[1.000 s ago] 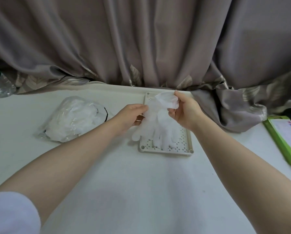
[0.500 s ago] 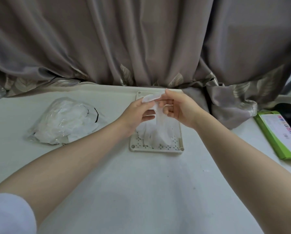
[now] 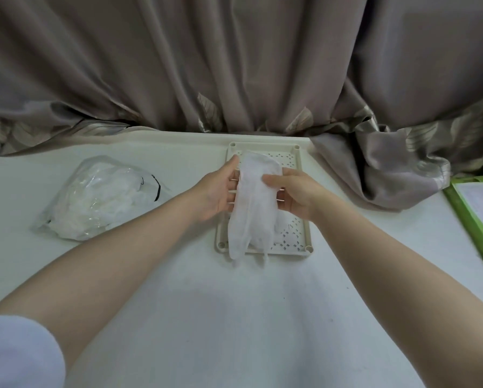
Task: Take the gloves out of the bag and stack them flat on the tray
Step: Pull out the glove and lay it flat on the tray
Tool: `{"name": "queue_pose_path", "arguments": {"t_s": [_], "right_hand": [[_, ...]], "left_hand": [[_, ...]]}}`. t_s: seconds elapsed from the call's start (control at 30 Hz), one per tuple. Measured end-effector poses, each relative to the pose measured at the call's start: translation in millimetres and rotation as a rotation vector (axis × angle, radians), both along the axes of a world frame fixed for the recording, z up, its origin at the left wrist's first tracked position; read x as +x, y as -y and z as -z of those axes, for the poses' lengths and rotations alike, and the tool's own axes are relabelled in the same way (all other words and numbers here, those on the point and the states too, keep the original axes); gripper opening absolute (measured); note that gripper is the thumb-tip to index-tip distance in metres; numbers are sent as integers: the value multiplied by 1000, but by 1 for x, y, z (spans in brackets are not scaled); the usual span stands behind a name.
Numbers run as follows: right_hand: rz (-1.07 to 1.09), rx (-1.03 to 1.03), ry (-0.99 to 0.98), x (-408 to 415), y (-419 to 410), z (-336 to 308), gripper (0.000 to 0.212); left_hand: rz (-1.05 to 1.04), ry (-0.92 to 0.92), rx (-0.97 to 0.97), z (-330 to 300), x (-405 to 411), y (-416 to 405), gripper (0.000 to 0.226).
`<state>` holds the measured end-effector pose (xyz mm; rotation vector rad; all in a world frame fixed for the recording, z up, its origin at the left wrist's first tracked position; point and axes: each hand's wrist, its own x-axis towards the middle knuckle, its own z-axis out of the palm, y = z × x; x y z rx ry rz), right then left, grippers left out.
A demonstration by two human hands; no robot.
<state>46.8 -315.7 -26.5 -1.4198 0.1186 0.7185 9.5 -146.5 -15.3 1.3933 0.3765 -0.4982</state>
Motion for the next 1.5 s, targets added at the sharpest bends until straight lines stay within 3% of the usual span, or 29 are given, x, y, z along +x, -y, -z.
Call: {"name": "queue_pose_path", "arguments": {"t_s": [0.13,0.2,0.33,0.47,0.57,0.67,0.8,0.87,1.07,1.17,1.27,1.37,1.43,1.5], "right_hand": [[114,27,-22,14,-8,14,25],[189,-76,9,26,-12,27,29],[246,-305,161,49,-18,44,33],[277,-411,298,67,-21,53,36],[323,-448,356,77,-22,61,36],[302,-600,452,85,-18,65,34],[291,-579,429,89,-12,68,59],[240,-599,407,84,-11,70,69],[65,-737,487,56,-5,79,56],[57,-835,480,55,-1,77,53],[-42,-1011,688,46,-1,74,59],[-428,-1062,929,26,-13,72,78],[-697,-1150,863,13,-18,79,100],[-778,-1237,654,6,-16,82,119]], "left_hand": [[203,38,92,26,0,-8,15],[198,47,151,37,4,-10,4],[104,93,311,54,22,-21,12],[143,256,621,69,40,-28,17],[246,364,733,75,51,-27,27],[395,380,780,78,56,-21,22],[482,366,876,83,62,-15,40],[491,343,898,84,64,-13,48],[603,317,962,85,62,-11,61],[654,323,985,82,56,-8,53],[718,379,1222,77,47,-2,48],[831,364,1487,72,38,1,58],[883,301,1528,74,33,-1,70],[916,263,1545,75,25,-5,84]]}}
